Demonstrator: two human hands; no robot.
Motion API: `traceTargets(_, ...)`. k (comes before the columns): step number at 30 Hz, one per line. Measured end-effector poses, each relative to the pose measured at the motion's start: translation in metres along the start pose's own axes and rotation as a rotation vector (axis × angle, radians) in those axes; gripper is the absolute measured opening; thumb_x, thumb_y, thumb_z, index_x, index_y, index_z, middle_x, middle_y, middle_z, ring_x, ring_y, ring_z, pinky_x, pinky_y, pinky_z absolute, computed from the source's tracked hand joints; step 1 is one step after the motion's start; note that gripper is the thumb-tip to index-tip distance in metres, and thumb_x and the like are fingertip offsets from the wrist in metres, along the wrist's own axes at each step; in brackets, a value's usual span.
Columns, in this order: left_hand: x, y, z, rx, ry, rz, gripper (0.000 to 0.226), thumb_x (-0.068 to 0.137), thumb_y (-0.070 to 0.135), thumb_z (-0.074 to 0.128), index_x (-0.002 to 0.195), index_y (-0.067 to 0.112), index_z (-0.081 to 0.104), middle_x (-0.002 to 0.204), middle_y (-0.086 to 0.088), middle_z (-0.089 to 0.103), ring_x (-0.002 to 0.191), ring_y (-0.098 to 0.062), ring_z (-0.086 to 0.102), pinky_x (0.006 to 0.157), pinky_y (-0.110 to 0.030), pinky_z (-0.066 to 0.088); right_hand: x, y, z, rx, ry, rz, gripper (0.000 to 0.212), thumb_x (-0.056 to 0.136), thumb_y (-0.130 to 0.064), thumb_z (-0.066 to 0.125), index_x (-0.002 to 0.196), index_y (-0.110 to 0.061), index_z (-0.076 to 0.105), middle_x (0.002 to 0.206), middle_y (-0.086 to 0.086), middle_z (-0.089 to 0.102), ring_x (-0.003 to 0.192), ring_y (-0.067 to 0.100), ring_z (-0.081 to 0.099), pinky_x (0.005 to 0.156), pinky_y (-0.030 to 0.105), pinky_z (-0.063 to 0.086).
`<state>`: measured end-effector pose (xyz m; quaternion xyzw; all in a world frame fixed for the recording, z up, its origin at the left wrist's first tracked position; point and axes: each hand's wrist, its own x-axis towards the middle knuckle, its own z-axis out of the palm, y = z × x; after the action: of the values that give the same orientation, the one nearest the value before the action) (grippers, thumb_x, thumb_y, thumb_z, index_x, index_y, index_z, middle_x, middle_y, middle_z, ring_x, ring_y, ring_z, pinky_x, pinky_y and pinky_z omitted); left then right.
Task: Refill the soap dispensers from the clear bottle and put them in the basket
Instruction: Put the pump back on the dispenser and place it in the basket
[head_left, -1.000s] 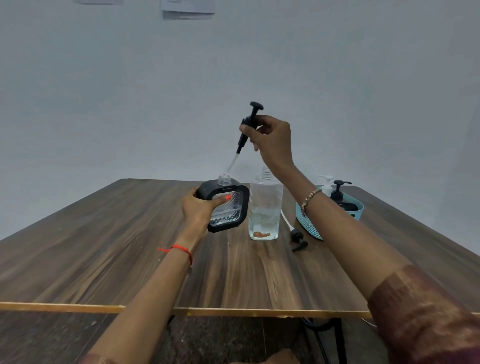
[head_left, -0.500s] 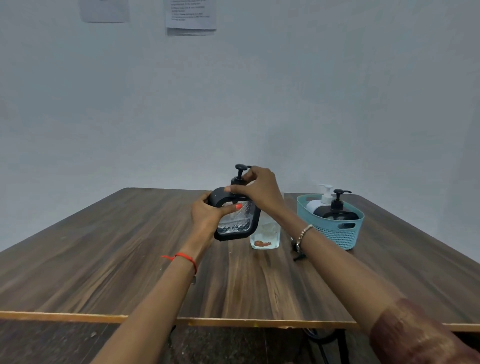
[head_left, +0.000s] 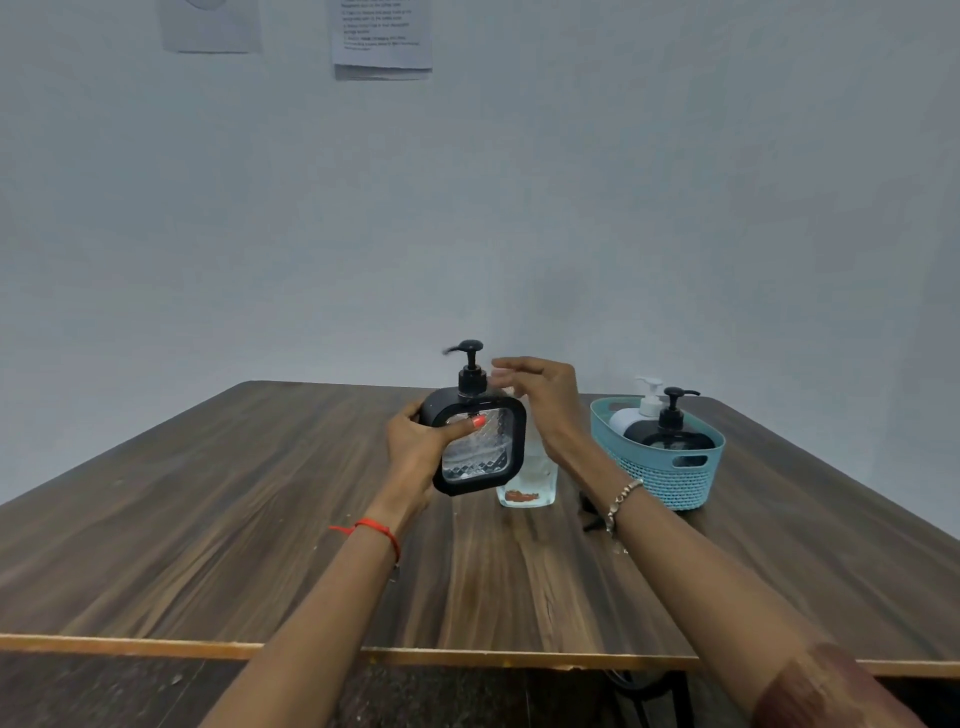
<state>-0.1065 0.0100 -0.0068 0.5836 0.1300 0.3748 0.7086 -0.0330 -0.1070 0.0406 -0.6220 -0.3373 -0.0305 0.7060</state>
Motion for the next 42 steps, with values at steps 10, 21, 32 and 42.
traceTargets(10,0.0,-0.009,0.003,-0.003,-0.072,-0.014,0.051,0.055,-0.004,0.084,0.101,0.003,0.063,0.09,-0.011,0.072,0.075,-0.022,0.071,0.065,-0.033,0.057,0.013,-0.002,-0.011,-0.181,-0.319,0.044,0.03,0.071,-0.002,0.075,0.101,-0.007,0.07,0.082,0.004,0.069,0.067,0.007,0.066,0.069,0.018,0.054)
traceTargets(21,-0.005,-0.008,0.011,-0.003,-0.066,0.001,0.053,0.054,-0.004,0.084,0.103,0.001,0.063,0.088,-0.009,0.071,0.073,-0.021,0.07,0.062,-0.03,0.057,0.01,-0.003,-0.019,-0.247,-0.329,0.069,0.016,0.073,-0.007,0.075,0.088,-0.004,0.072,0.072,0.002,0.067,0.056,0.004,0.063,0.062,0.017,0.051)
traceTargets(32,-0.011,-0.002,0.016,0.024,-0.109,0.006,0.045,0.053,-0.004,0.085,0.092,0.006,0.063,0.082,-0.007,0.071,0.066,-0.016,0.07,0.058,-0.028,0.055,0.013,-0.006,-0.027,-0.073,-0.439,0.089,0.031,0.077,0.003,0.068,0.108,-0.001,0.065,0.092,0.003,0.072,0.084,0.011,0.069,0.077,0.018,0.054)
traceTargets(42,-0.021,-0.004,0.029,-0.061,-0.043,-0.006,0.035,0.058,-0.006,0.082,0.084,0.01,0.064,0.075,-0.003,0.07,0.059,-0.012,0.069,0.052,-0.024,0.055,-0.001,-0.011,-0.009,-0.38,-0.129,-0.006,0.026,0.073,-0.017,0.078,0.09,0.001,0.071,0.09,0.014,0.073,0.082,0.025,0.071,0.082,0.036,0.056)
